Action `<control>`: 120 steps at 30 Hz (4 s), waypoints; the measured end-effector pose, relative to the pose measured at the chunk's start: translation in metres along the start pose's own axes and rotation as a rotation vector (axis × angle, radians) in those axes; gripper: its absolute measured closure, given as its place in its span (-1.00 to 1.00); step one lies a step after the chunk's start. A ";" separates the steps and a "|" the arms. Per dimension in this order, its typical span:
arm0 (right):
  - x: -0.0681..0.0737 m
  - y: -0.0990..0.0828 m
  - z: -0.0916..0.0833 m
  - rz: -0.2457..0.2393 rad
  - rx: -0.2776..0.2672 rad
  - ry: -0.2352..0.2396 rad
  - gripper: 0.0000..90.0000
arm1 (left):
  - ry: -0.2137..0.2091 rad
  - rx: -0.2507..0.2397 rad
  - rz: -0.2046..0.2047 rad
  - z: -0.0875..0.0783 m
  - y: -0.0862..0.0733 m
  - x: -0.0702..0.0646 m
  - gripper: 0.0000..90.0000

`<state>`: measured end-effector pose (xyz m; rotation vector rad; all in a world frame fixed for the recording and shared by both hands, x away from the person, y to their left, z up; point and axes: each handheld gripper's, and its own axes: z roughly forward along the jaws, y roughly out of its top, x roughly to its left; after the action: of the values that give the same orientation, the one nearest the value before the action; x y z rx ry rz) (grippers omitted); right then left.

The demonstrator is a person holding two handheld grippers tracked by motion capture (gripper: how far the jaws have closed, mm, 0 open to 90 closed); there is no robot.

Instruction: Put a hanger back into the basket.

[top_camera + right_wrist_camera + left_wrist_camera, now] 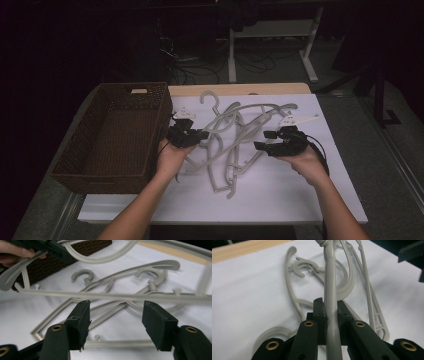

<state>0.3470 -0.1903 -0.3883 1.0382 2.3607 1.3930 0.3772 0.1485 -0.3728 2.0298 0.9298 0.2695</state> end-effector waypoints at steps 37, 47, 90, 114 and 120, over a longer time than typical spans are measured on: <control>0.013 -0.082 -0.023 0.010 -0.035 -0.116 -1.00 | 0.282 -0.087 0.061 -0.211 0.019 0.093 0.82; 0.013 -0.082 -0.023 0.010 -0.032 -0.123 -1.00 | 0.383 -0.048 0.042 -0.240 -0.011 0.130 0.82; 0.009 -0.083 -0.023 0.014 -0.027 -0.137 -1.00 | 0.456 0.168 -0.013 -0.186 -0.080 0.198 0.82; 0.010 -0.082 -0.023 0.010 -0.031 -0.134 -1.00 | 0.455 0.188 -0.141 -0.188 -0.084 0.198 -0.38; 0.010 -0.081 -0.023 0.006 -0.033 -0.134 -1.00 | 0.394 0.106 -0.157 -0.198 -0.083 0.197 -0.47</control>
<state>0.2905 -0.2238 -0.4422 1.0941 2.2343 1.3157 0.3739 0.4391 -0.3465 2.0221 1.3640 0.5569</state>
